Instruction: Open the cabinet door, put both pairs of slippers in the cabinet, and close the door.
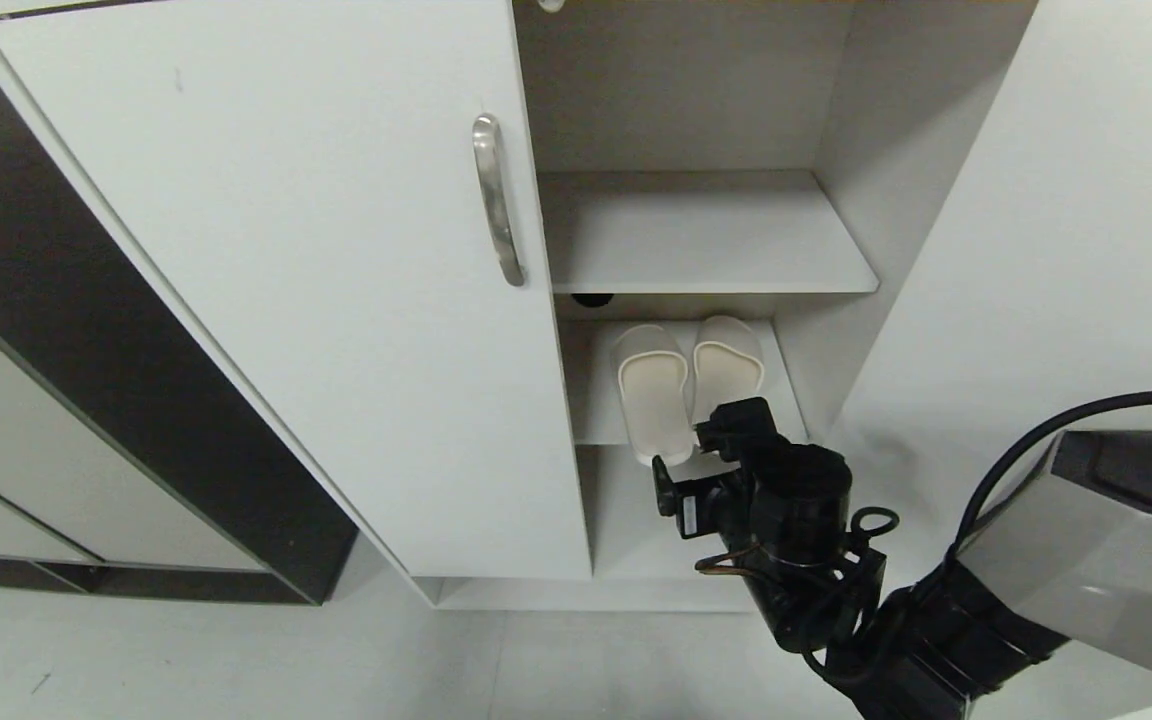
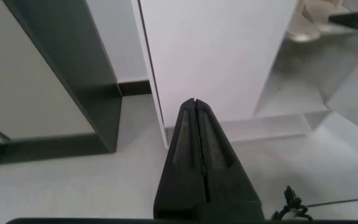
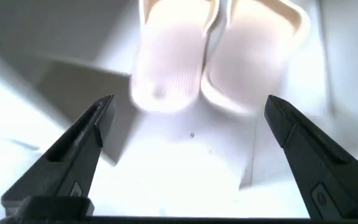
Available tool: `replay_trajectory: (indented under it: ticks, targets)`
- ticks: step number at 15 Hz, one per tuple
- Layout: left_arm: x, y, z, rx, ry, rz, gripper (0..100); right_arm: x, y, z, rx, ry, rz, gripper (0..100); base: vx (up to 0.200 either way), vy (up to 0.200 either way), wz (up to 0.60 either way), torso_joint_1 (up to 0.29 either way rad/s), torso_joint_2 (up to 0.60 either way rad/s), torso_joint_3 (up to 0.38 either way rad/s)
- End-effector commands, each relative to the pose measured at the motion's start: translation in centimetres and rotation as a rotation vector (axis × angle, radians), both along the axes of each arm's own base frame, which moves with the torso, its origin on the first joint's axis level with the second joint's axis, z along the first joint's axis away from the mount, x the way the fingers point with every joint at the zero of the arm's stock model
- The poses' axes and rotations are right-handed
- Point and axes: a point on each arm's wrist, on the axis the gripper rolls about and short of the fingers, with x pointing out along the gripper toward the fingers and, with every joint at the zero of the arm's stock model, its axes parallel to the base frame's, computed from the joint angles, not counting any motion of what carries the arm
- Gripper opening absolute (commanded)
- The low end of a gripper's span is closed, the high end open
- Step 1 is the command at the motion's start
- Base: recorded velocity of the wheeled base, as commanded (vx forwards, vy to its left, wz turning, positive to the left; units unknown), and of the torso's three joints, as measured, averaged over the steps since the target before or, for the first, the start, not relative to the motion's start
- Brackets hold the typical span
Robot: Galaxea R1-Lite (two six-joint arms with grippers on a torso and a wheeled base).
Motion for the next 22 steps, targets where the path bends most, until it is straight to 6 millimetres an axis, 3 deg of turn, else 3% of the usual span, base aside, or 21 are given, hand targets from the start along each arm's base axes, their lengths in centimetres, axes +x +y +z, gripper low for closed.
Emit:
replay_trajectory:
  ticks: [1, 22]
  targets:
    - [0.01, 0.0, 0.01, 0.0, 0.0, 0.0, 0, -0.78, -0.4, 0.56, 0.003, -0.003, 0.008, 100, -0.2, 0.0, 0.0, 0.002, 0.0, -0.002]
    - [0.0, 0.16, 0.0, -0.08, 0.0, 0.073, 0, -0.9, -0.3, 0.49, 0.001, -0.002, 0.004, 100, 0.0, 0.0, 0.0, 0.0, 0.0, 0.0]
